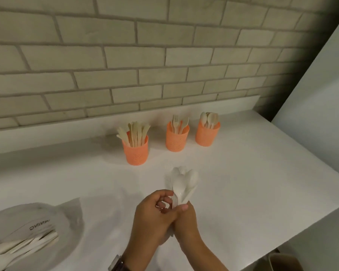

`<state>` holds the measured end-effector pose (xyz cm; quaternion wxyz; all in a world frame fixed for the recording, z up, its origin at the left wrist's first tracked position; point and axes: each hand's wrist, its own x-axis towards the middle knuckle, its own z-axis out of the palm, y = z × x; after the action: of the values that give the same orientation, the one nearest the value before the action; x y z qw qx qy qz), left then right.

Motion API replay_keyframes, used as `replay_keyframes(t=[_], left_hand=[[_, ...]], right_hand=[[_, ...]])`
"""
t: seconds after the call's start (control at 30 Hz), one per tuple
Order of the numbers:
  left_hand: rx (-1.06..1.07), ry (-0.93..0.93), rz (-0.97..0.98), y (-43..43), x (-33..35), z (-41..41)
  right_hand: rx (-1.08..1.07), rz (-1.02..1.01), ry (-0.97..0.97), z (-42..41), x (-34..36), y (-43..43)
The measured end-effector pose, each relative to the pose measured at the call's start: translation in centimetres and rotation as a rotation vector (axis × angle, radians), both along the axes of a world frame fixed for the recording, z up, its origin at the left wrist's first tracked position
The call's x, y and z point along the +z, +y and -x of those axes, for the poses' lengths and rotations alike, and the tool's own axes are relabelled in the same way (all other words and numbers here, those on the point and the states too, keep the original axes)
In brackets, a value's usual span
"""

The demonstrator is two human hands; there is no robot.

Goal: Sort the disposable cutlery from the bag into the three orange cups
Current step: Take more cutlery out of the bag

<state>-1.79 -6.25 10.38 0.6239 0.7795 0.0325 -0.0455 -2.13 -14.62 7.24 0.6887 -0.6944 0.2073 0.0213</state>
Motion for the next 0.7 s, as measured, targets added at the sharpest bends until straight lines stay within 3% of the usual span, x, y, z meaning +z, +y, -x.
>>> replay_keyframes(t=[0.2, 0.4, 0.5, 0.7], left_hand=[[0.112, 0.026, 0.107, -9.8, 0.7, -3.0], [0.045, 0.212, 0.353, -16.0, 1.6, -6.5], [-0.029, 0.259, 0.453, -18.5, 2.2, -7.2], [-0.032, 0.262, 0.401, -22.6, 2.7, -9.1]], right_hand=[[0.266, 0.237, -0.149, -3.2, 0.4, -9.7], [0.629, -0.079, -0.162, -5.3, 3.0, -20.3], [0.550, -0.192, -0.116, -5.6, 4.4, -23.4], [0.308, -0.192, -0.038, -7.6, 3.4, -28.1]])
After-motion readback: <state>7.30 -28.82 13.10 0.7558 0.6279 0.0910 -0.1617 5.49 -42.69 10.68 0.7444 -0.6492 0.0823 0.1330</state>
